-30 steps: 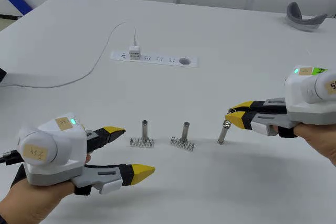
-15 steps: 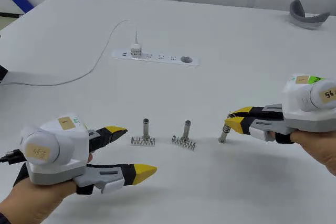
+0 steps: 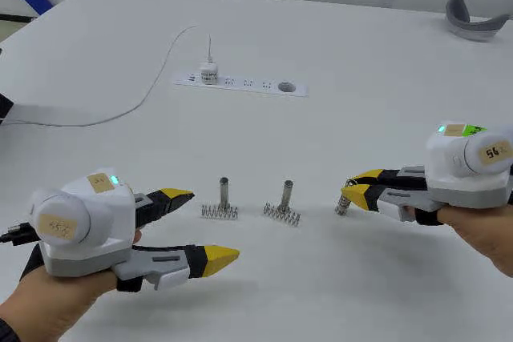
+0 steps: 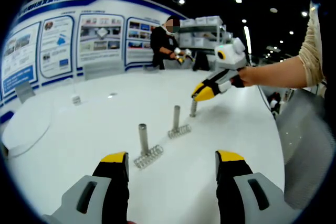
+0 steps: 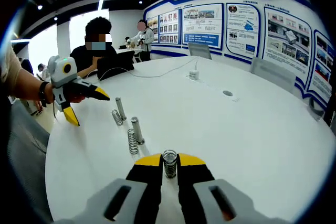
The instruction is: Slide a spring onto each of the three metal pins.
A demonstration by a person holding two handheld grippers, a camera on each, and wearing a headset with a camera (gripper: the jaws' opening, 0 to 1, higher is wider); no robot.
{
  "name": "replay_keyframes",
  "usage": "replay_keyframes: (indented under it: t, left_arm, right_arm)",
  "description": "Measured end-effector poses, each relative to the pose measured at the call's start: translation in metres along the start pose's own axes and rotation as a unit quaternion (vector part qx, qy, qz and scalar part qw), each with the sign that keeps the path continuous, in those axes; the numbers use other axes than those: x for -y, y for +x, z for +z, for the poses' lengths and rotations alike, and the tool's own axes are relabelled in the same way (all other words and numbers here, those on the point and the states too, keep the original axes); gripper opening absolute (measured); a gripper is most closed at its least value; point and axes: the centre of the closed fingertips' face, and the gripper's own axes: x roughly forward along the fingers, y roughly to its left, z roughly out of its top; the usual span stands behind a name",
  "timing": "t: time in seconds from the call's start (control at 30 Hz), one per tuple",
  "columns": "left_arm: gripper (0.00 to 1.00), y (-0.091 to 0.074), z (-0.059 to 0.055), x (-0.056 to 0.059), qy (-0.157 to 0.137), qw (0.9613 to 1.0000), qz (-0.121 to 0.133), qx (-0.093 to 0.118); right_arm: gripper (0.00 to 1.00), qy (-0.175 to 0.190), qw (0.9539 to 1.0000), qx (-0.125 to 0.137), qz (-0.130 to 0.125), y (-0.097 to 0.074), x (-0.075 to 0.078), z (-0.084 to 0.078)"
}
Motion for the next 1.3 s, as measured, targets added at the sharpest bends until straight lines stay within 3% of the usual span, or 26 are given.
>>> replay_keyframes:
  t: [0.3,0.53,0.87,1.2,1.3]
  left_arm:
    - [0.68,0.001,-0.001,0.001,-0.002,1.0,-0.001,0.0]
    - [0.68,0.001,0.0,0.003,-0.002,1.0,-0.001,0.002]
    - [0.68,0.001,0.002,0.006,-0.001,1.0,-0.001,0.003]
    - [0.68,0.001,0.005,0.006,0.002,1.0,-0.001,0.007]
    - [0.68,0.001,0.004,0.006,0.001,1.0,-0.002,0.006]
  right_arm:
    - [0.12,-0.002,1.0,-0.009,0.0,0.005,0.001,-0.01]
    - [0.12,0.001,0.9999,-0.01,-0.001,0.005,0.002,-0.01]
    - [0.18,0.006,0.9999,-0.006,-0.013,-0.006,0.004,-0.011]
    - [0.18,-0.003,0.9998,-0.017,-0.005,-0.023,-0.011,-0.019]
    - [0.18,-0.007,0.9998,-0.017,0.008,-0.023,-0.023,-0.017]
